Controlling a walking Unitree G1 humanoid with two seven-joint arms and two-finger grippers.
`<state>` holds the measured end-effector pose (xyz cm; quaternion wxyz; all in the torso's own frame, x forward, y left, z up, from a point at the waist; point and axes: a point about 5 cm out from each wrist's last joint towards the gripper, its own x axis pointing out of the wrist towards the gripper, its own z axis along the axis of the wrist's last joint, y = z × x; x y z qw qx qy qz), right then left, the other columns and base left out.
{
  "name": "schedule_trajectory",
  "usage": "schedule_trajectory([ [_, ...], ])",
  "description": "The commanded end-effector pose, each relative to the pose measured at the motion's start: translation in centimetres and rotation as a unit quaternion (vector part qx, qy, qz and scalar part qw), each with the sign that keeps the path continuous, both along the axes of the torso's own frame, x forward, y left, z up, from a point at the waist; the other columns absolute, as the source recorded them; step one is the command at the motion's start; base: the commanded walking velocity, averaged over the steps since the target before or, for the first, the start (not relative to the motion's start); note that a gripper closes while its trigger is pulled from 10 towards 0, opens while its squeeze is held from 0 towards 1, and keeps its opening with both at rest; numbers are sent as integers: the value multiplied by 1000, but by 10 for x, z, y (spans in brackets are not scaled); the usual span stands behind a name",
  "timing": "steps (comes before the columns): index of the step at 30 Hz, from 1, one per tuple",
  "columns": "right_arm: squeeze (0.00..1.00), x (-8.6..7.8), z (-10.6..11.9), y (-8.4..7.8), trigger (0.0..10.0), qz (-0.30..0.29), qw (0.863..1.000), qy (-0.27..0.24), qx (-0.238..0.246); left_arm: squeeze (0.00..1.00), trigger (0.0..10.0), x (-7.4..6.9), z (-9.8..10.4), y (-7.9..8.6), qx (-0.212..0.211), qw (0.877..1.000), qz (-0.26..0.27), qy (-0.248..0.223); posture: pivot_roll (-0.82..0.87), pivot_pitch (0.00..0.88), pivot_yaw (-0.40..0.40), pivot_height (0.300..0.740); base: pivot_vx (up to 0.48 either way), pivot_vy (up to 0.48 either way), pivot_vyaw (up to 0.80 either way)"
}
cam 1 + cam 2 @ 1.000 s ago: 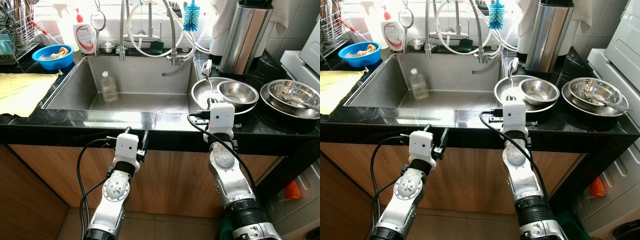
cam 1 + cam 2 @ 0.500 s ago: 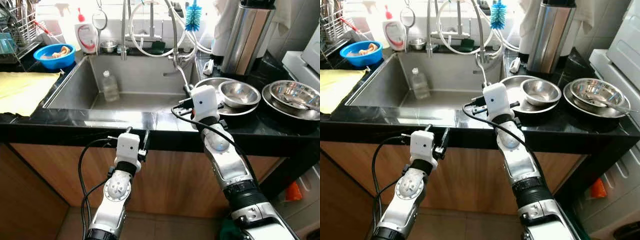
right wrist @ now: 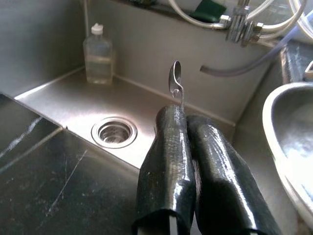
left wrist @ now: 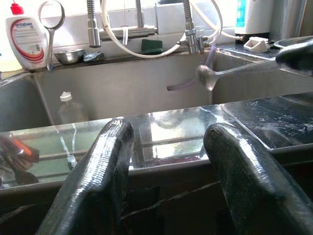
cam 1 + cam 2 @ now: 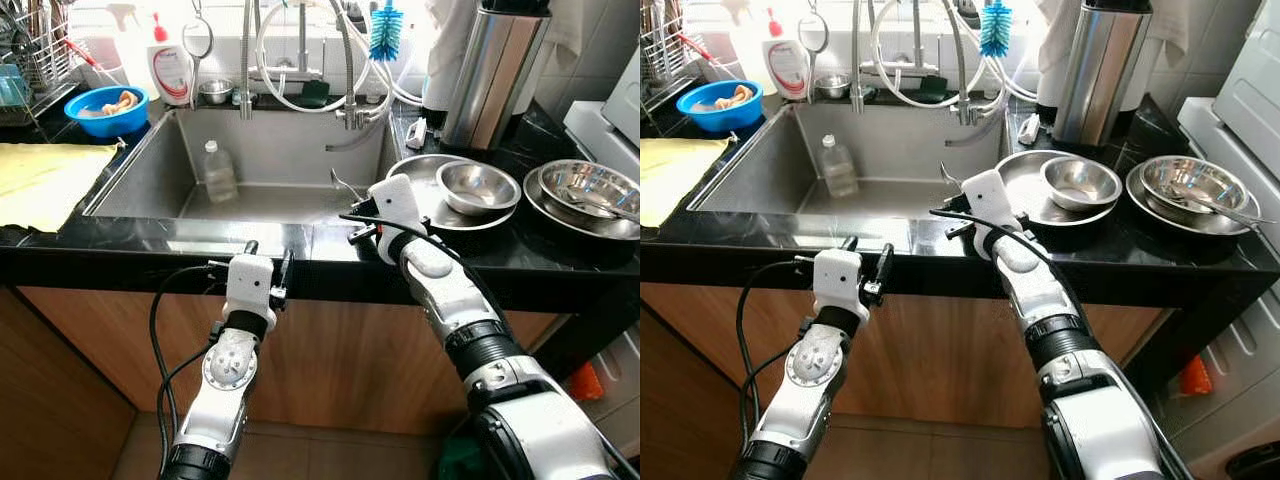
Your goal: Kitchen organization
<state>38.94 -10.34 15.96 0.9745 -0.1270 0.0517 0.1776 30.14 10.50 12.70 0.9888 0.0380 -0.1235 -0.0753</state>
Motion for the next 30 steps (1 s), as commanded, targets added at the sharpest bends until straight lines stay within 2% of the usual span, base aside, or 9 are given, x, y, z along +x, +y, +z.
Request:
schedule_trajectory([
  [1,0,2,4,2,10000,5,1000,-4,12,0,10000,1,-1,0,0,1000,3,3,-65,0,-7,740,0,0,0],
  [4,0,1,-2,7,10000,17,1000,10,19,0,10000,1,-1,1,-1,1000,6,3,-58,0,-11,740,0,0,0],
  [5,110,0,-4,8,10000,22,999,15,19,0,10000,1,-1,1,-1,1000,6,3,-58,0,-12,740,0,0,0],
  [6,1000,0,-6,9,10000,28,999,20,19,0,10000,1,-1,1,-1,1000,6,3,-55,0,-13,740,0,0,0],
  [11,1000,1,-4,7,10000,18,1000,7,21,0,10000,1,-2,1,-2,1000,6,4,-57,0,-10,740,0,0,0],
  [12,937,1,-3,7,10000,17,1000,3,22,0,10000,1,-2,1,-2,1000,6,4,-57,0,-10,740,0,0,0],
  [13,0,2,0,7,10000,17,999,-8,27,0,10000,0,-2,0,-2,1000,5,4,-60,0,-7,740,0,0,0],
  [22,0,1,28,0,10000,-9,994,-97,43,0,10000,0,-2,-1,-2,1000,2,5,-65,0,-5,740,0,0,0],
  [30,0,-10,45,-62,10000,-131,984,-120,25,0,10000,-4,-7,-6,-4,1000,-11,14,-109,0,10,740,0,0,0],
])
